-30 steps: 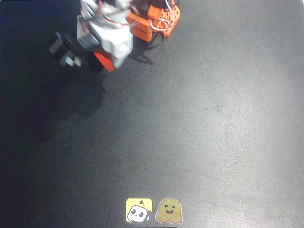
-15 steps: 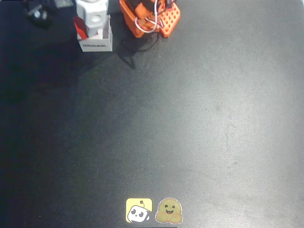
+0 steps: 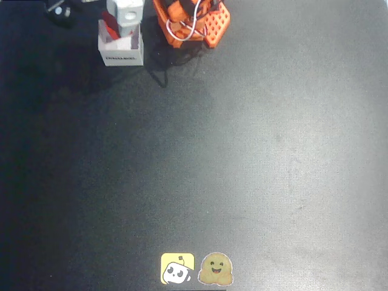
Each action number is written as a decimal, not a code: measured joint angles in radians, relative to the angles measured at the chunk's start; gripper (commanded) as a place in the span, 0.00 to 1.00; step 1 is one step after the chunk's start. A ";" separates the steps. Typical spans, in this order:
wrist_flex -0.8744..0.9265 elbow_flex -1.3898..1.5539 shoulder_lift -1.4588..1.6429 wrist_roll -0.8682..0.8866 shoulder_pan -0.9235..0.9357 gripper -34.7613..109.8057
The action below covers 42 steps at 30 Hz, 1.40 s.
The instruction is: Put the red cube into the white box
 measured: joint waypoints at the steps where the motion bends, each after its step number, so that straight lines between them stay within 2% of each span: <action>1: -0.006 0.005 0.005 -0.005 0.000 0.24; 17: -0.100 0.071 0.011 -0.067 0.005 0.24; 27: -0.115 0.074 0.015 -0.143 0.005 0.35; 35: -0.120 0.074 0.028 -0.173 0.003 0.38; 42: -0.120 0.074 0.034 -0.186 0.003 0.36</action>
